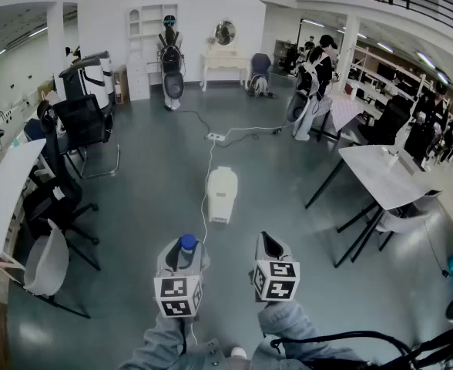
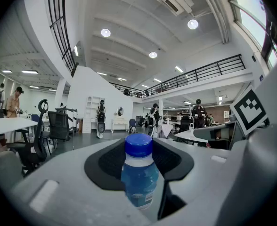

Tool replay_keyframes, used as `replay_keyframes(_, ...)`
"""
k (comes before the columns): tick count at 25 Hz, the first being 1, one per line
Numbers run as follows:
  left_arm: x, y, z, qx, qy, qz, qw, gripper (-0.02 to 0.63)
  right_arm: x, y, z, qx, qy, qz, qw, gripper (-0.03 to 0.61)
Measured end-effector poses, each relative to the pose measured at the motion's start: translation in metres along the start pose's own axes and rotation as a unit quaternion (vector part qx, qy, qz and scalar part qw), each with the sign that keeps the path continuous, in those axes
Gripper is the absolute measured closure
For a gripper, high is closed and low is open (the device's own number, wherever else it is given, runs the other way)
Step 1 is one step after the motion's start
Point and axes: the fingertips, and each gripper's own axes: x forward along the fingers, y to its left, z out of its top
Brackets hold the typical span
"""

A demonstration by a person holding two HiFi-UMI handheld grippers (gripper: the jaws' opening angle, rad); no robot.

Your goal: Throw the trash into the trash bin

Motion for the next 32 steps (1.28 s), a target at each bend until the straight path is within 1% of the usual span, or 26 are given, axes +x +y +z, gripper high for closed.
replay_keyframes(6, -0.007, 0.018, -0.001, -0.002, 0.002, -0.004, 1.0000, 0.430, 0.001, 0.017, 0.002, 0.000, -0.002, -0.006, 1.000, 0.575)
replay_keyframes(10, -0.008, 0.032, -0.004, -0.003, 0.006, -0.011, 0.9999, 0.430, 0.003, 0.023, 0.003, 0.027, -0.017, -0.023, 0.999, 0.575)
replay_keyframes(12, -0.006, 0.036, -0.004, -0.003, 0.007, -0.014, 0.9999, 0.430, 0.004, 0.024, 0.004, 0.032, -0.020, -0.029, 0.999, 0.575)
replay_keyframes(16, -0.002, 0.043, -0.011, -0.009, 0.013, -0.016, 0.9997, 0.430, 0.002, 0.023, -0.003, 0.028, -0.011, -0.040, 0.999, 0.575)
replay_keyframes(19, 0.004, 0.046, -0.021, -0.015, 0.020, -0.025, 0.9994, 0.430, 0.005, 0.019, -0.015, 0.035, 0.000, -0.052, 0.998, 0.575)
replay_keyframes(22, 0.017, 0.044, -0.028, -0.017, 0.027, -0.034, 0.9989, 0.428, 0.013, 0.009, -0.022, 0.046, 0.008, -0.063, 0.997, 0.575)
replay_keyframes(26, 0.042, 0.040, -0.030, -0.013, 0.031, -0.039, 0.9987, 0.428, 0.029, -0.005, -0.023, 0.049, 0.007, -0.068, 0.996, 0.575)
replay_keyframes(32, 0.096, 0.043, -0.024, -0.007, 0.029, -0.045, 0.9986, 0.430, 0.080, -0.027, -0.017, 0.056, 0.009, -0.068, 0.996, 0.575)
